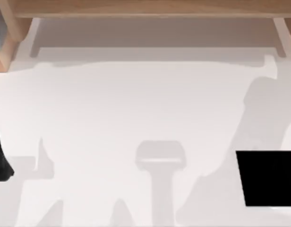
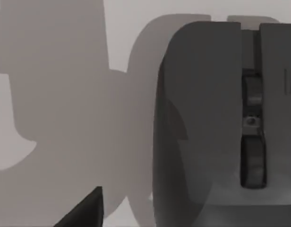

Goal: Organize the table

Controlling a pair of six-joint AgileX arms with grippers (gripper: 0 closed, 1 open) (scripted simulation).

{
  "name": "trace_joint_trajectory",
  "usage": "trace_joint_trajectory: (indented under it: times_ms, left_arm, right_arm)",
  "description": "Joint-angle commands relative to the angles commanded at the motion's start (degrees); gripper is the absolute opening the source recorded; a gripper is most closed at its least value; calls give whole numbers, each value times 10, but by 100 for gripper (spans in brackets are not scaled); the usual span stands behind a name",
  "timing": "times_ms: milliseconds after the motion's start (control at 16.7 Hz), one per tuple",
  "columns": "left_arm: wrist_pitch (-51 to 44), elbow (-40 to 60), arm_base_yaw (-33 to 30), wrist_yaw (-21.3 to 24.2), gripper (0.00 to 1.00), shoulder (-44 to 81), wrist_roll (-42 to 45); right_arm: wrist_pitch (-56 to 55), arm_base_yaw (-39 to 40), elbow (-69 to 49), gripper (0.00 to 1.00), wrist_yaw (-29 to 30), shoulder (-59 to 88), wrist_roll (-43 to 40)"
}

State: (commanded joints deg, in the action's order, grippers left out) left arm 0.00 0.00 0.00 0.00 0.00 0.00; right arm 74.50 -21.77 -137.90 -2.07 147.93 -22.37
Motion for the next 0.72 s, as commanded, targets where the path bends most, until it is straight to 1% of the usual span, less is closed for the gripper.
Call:
trace_joint_trajectory:
  times_ms: [720]
  left_arm:
    - [0, 0, 0, 0, 100, 0, 0]
  right_arm:
    - [-38, 3, 31, 100, 1, 1, 3]
